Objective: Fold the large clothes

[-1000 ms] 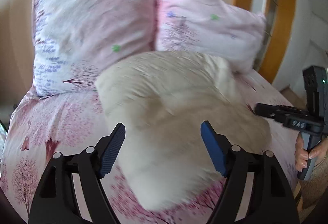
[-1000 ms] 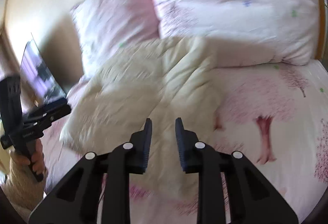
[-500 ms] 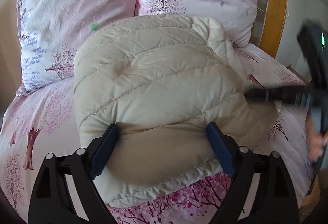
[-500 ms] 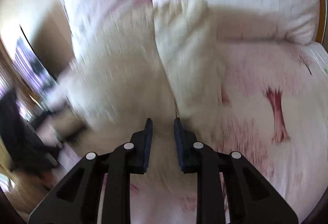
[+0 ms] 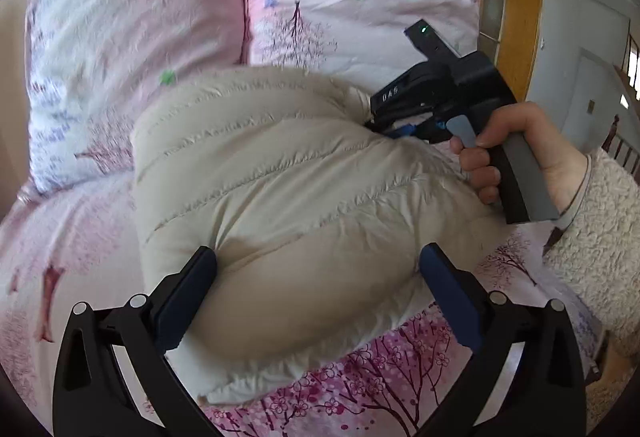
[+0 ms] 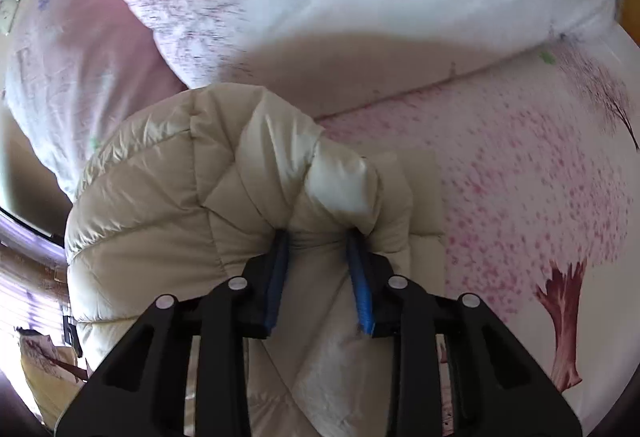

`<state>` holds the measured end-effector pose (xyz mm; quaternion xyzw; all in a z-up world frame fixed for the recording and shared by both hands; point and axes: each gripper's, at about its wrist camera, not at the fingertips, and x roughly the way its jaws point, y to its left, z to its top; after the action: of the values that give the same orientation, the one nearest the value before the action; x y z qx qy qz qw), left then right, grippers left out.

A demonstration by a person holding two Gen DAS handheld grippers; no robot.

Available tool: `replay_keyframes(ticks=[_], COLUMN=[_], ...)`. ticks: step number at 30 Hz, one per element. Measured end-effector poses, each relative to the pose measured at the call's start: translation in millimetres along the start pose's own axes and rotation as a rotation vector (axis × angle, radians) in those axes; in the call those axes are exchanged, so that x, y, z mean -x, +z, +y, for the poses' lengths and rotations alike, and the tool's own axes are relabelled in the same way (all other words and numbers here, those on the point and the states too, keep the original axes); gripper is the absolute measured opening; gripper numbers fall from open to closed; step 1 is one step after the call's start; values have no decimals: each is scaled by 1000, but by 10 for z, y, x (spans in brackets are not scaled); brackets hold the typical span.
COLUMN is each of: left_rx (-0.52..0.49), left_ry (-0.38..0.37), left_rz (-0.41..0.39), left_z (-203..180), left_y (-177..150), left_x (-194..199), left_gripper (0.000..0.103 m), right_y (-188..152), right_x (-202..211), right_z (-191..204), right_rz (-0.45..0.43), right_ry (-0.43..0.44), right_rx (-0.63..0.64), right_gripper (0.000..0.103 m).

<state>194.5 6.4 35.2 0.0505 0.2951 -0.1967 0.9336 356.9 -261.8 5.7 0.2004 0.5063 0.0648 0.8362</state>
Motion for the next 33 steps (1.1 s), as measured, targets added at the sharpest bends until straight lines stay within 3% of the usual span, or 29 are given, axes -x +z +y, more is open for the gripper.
replay_keyframes(ticks=[3, 5, 7, 9, 11, 16, 20, 24, 27, 29, 33], left_rx=[-33, -28, 5, 41, 68, 101, 121, 169, 195, 207, 218], left_ry=[53, 73, 96, 122, 152, 281, 297, 303, 287, 285, 295], left_rz=[14, 37, 47, 66, 84, 120, 134, 154, 148, 139, 129], left_z=[-69, -65, -20, 34, 69, 54, 20, 26, 12, -1, -60], left_y=[-9, 3, 7, -7, -36, -192, -302, -414, -462, -477, -514], left_x=[27, 59, 146, 216, 280, 438, 507, 514, 545, 567, 627], left_gripper=[102, 102, 102, 102, 102, 102, 102, 102, 102, 102, 102], right_y=[-93, -242, -471, -769, -1022, -1598, -1660, -1662, -1793, -1868, -2003], right_x=[217, 461, 741, 990, 1150, 1119, 831, 826, 992, 1122, 1376], right_z=[1, 26, 44, 74, 89, 188, 109, 123, 164, 166, 174], right_rz=[-40, -98, -178, -242, -269, -212, -155, -172, -230, -272, -374], right_ry=[-8, -11, -14, 6, 56, 87, 29, -10, -57, -83, -154], right_rx=[16, 47, 91, 152, 206, 315, 301, 301, 321, 324, 329], right_gripper=[34, 52, 59, 59, 47, 43, 45, 51, 65, 82, 97])
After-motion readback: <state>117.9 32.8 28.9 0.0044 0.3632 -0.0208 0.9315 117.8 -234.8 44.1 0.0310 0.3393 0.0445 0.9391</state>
